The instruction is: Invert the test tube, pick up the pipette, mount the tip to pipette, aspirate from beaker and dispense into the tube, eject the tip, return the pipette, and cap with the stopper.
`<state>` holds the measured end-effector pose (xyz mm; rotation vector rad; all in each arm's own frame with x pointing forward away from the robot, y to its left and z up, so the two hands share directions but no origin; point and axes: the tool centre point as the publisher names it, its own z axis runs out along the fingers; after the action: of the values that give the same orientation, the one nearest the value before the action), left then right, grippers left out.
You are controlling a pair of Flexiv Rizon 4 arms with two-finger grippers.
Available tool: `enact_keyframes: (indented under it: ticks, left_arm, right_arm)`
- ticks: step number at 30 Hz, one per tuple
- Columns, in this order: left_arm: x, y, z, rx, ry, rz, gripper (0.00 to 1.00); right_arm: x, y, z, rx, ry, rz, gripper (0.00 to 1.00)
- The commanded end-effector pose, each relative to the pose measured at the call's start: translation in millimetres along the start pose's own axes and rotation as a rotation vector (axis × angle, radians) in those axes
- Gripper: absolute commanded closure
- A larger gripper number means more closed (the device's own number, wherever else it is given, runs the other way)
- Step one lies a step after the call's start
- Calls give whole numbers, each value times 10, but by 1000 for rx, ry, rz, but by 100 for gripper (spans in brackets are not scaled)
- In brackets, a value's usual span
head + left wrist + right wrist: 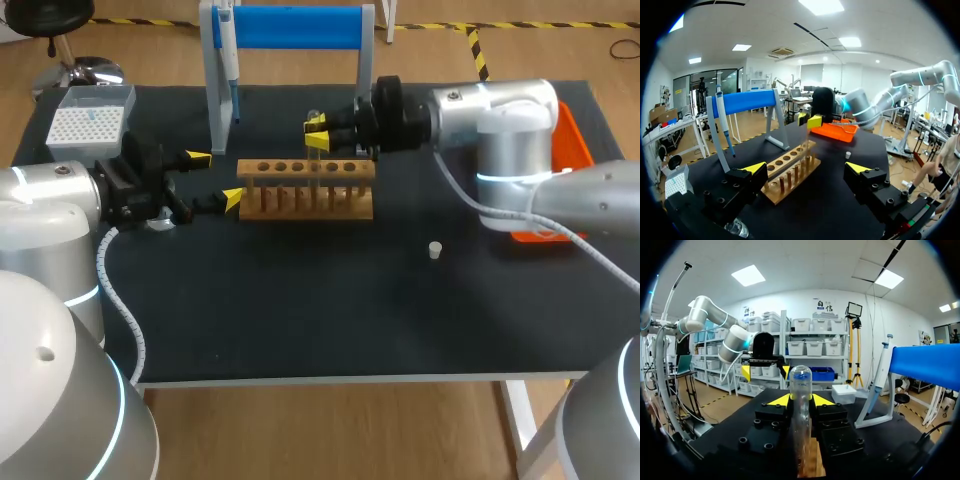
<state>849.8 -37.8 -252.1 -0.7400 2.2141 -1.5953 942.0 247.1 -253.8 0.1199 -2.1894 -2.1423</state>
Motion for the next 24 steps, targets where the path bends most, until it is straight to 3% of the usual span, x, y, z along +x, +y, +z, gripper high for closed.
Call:
enact_keyframes:
  ticks: [1, 24]
  left_arm:
    - [13, 11, 14, 4, -6, 0, 0]
    - [13, 11, 14, 4, -6, 0, 0]
  right_arm:
    - [14, 62, -14, 9, -4, -3, 100]
    - [31, 356, -26, -6, -10, -19, 100]
